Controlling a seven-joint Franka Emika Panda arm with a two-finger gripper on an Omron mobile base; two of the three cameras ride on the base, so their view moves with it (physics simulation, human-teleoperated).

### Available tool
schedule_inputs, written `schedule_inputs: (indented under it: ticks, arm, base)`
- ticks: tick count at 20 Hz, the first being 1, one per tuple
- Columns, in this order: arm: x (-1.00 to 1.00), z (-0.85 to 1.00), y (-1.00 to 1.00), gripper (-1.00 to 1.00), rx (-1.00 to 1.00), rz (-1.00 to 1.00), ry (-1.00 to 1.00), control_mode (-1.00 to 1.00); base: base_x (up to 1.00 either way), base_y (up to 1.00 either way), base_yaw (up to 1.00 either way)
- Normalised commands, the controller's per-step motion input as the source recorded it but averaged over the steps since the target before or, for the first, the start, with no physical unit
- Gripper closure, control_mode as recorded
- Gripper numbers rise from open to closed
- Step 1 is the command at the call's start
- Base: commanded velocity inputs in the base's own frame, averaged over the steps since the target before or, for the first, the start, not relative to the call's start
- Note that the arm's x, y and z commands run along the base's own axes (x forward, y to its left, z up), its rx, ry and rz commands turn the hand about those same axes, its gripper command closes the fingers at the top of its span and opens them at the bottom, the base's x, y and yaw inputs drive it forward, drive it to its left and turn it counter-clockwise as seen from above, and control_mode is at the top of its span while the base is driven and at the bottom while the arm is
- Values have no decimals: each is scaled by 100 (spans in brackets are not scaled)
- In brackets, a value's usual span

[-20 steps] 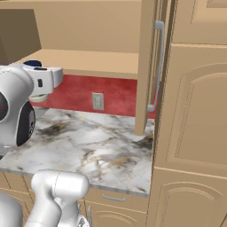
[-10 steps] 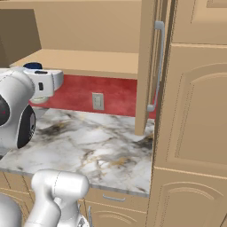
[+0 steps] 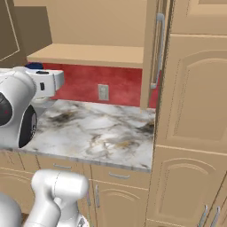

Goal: Move the mayonnaise and mustard from the cabinet to the dining counter.

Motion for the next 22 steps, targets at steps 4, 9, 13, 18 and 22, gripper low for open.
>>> schedule_inputs:
  ticks: [4, 9, 13, 18, 22]
  arm:
    - [0, 0, 0, 100, 0, 0, 0, 100]
    - [0, 0, 0, 100, 0, 0, 0, 100]
    - [0, 0, 0, 100, 0, 0, 0, 100]
    - [0, 0, 0, 100, 0, 0, 0, 100]
    - [0, 0, 0, 100, 0, 0, 0, 100]
  base:
    - [-100, 2, 7]
    - [-100, 39, 28]
    - [-100, 33, 57]
    - [-88, 43, 84]
    - [-59, 29, 98]
